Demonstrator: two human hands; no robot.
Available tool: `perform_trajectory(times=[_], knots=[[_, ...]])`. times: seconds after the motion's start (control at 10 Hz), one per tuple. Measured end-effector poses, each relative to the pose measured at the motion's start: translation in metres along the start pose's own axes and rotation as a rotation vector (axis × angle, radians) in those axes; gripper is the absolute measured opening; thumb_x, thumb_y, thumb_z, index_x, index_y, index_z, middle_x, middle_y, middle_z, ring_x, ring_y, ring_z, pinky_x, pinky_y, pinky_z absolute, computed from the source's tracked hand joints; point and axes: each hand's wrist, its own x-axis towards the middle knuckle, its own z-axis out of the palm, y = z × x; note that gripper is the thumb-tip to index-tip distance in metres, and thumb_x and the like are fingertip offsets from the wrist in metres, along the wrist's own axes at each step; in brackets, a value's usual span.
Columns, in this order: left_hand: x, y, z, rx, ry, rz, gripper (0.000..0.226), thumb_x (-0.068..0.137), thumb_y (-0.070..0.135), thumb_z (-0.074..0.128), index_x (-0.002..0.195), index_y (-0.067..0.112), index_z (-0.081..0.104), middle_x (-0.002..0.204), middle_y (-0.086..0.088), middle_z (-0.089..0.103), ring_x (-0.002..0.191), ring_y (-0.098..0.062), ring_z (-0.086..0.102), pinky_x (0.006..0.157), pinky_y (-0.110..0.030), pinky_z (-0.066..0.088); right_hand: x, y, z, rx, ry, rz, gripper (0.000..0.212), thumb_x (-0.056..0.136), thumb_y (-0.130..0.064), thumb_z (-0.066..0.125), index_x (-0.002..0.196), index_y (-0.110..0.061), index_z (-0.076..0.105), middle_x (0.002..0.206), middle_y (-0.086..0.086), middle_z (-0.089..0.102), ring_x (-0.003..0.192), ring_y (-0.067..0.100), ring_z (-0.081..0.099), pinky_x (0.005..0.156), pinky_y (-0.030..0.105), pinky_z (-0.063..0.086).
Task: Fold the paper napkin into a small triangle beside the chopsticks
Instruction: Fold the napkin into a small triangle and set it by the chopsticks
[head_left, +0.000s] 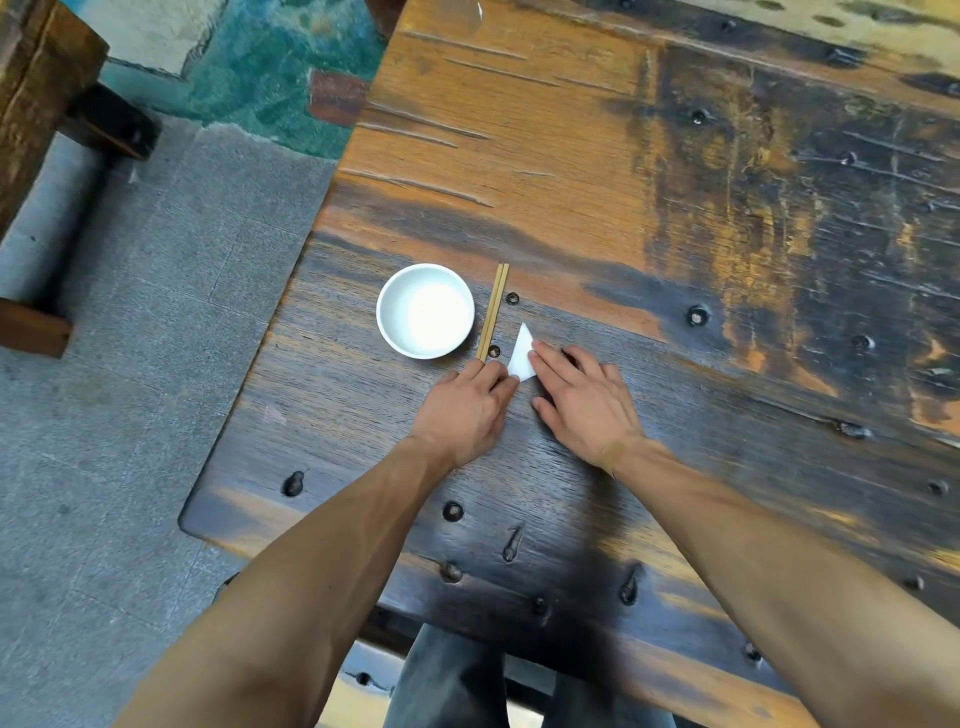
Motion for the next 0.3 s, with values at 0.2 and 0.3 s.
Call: perform_trajectory(times=[0.2,0.3], knots=[[-0.007,0.005,-0.01,-0.004,0.009,-0.013,0.046,0.092,0.03,0.048,0.136,0.016,0.047,0.127,-0.003,0.052,0.11,-0.023,0.048,0.085,-0.038,0.049,-0.007,-0.002,-0.012,0.076,-0.033,0.013,0.064,0.099,-0.042,0.038,0.155,-0.024,0.014,0.164,-0.01,0.013,0.144,0.024,0.021,0.109,0.044,0.029],[-0.008,0.006,-0.017,-0.006,0.032,-0.016,0.045,0.093,0.031,0.048,0.136,0.016,0.047,0.128,-0.004,0.052,0.111,-0.024,0.048,0.085,-0.04,0.047,-0.011,-0.001,-0.02,0.09,-0.021,0.01,0.064,0.099,-0.043,0.037,0.156,-0.025,0.014,0.164,-0.011,0.012,0.145,0.024,0.02,0.109,0.043,0.028]])
